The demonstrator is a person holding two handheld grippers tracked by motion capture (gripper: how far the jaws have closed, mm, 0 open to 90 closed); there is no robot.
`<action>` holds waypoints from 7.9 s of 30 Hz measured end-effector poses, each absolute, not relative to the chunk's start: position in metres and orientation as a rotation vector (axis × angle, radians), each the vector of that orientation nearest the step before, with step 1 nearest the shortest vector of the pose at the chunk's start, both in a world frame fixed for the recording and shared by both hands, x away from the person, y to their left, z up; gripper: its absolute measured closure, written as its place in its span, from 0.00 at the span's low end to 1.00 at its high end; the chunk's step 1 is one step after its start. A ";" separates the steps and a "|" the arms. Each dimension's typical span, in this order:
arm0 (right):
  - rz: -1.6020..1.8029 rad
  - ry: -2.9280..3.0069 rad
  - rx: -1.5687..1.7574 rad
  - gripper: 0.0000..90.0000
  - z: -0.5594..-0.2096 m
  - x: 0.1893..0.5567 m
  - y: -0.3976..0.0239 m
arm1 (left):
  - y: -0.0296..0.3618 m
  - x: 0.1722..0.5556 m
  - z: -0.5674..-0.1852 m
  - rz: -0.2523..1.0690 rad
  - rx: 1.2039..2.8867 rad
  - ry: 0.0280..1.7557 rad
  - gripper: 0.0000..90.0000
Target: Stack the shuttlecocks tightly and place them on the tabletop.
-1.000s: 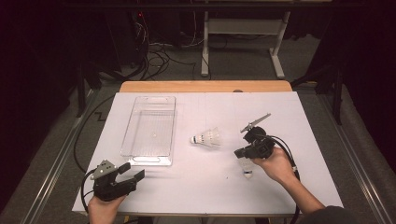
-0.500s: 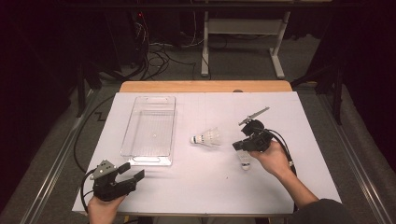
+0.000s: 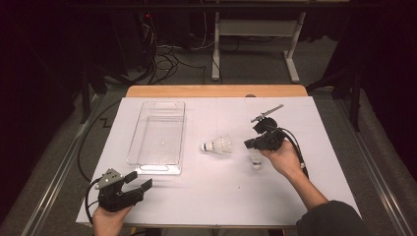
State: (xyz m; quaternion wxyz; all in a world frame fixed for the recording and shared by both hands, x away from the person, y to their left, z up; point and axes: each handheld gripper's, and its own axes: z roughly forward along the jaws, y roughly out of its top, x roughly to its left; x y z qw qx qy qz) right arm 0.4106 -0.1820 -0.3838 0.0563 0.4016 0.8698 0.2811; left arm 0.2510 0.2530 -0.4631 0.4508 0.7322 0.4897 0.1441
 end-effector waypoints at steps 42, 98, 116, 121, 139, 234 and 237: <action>0.817 2.538 1.198 0.95 -0.395 0.435 -0.157 | 0.254 0.251 -0.463 0.353 1.805 1.211 0.35; 0.818 2.524 1.312 0.89 -0.409 0.400 -0.219 | 0.252 0.251 -0.463 0.350 1.812 1.206 0.36; 0.895 2.477 1.378 0.92 -0.413 0.395 -0.241 | 0.251 0.252 -0.464 0.344 1.820 1.208 0.36; 0.898 2.500 1.358 1.00 -0.412 0.395 -0.240 | 0.251 0.252 -0.464 0.346 1.821 1.207 0.36; 0.935 2.525 1.305 1.00 -0.402 0.399 -0.228 | 0.250 0.253 -0.464 0.343 1.828 1.206 0.35; 1.018 2.582 1.313 1.00 -0.420 0.424 -0.175 | 0.253 0.251 -0.463 0.347 1.810 1.208 0.35; 0.997 2.578 1.310 0.98 -0.422 0.423 -0.176 | 0.253 0.251 -0.463 0.347 1.811 1.209 0.35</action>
